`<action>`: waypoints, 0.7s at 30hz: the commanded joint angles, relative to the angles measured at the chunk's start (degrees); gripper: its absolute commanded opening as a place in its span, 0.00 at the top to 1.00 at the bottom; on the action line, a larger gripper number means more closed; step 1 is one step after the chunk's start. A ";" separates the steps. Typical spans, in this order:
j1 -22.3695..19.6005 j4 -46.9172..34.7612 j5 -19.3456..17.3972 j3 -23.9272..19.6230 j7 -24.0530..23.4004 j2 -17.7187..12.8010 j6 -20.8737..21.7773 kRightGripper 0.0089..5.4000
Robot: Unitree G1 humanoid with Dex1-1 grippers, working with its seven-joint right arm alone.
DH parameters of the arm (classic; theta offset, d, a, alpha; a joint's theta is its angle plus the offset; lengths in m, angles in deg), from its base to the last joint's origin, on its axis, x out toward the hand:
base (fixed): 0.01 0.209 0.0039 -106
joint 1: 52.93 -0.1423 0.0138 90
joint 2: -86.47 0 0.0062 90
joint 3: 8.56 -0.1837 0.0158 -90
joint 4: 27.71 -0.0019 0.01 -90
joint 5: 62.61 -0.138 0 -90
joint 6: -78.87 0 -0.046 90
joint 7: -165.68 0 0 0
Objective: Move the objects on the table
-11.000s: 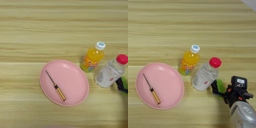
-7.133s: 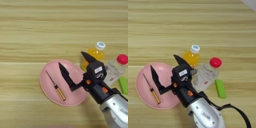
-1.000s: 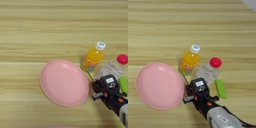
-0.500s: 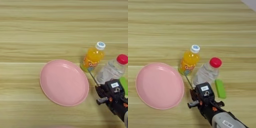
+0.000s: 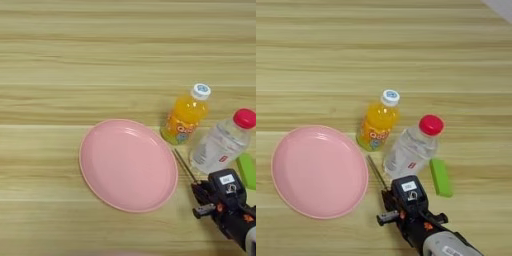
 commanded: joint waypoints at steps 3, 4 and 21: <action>-1.36 2.06 0.30 -0.72 -0.65 -0.72 3.78 0.84; -1.43 2.46 0.36 -0.56 -0.66 -0.70 3.95 0.84; -1.88 5.01 0.63 0.35 -0.75 -0.59 5.15 0.84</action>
